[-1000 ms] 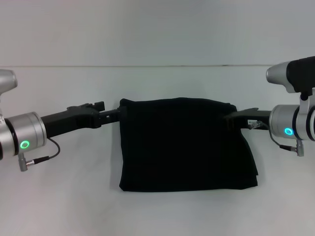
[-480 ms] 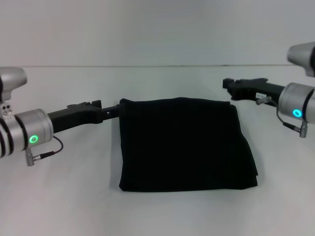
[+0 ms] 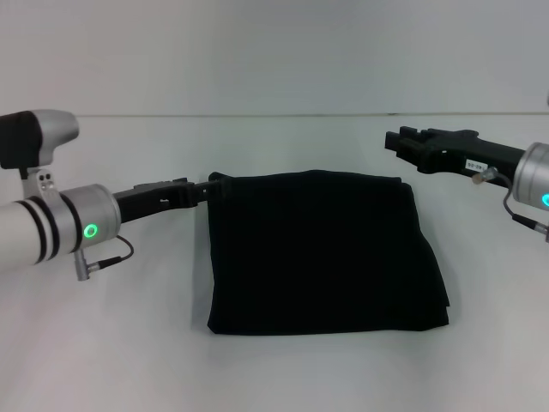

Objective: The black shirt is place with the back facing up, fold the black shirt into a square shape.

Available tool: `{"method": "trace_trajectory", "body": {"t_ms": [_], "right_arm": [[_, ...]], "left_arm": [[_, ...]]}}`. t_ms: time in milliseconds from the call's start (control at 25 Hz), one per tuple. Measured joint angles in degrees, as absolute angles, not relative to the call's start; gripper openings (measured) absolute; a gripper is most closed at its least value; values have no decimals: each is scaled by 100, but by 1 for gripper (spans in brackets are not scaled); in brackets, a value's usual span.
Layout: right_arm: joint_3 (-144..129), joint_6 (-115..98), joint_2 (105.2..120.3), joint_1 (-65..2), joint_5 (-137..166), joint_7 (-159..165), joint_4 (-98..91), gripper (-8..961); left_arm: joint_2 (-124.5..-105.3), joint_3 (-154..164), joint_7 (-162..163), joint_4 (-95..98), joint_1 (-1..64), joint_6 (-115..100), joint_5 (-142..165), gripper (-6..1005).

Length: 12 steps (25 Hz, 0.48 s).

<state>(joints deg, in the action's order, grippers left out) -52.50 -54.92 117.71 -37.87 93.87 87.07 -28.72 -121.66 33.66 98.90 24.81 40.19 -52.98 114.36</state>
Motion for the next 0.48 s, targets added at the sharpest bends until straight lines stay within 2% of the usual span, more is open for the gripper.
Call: {"method": "trace_trajectory", "body": {"t_ms": [280, 480], "right_arm": [[-5171, -6041, 11678, -3675, 9423, 8735, -2951, 282], [-5199, -6046, 11674, -3669, 9437, 8713, -2950, 526]], "left_arm": [[-12170, 3547, 10159, 2123, 4262, -4680, 11437, 947], [-12205, 3550, 10174, 2054, 4356, -4652, 11426, 945]]}}
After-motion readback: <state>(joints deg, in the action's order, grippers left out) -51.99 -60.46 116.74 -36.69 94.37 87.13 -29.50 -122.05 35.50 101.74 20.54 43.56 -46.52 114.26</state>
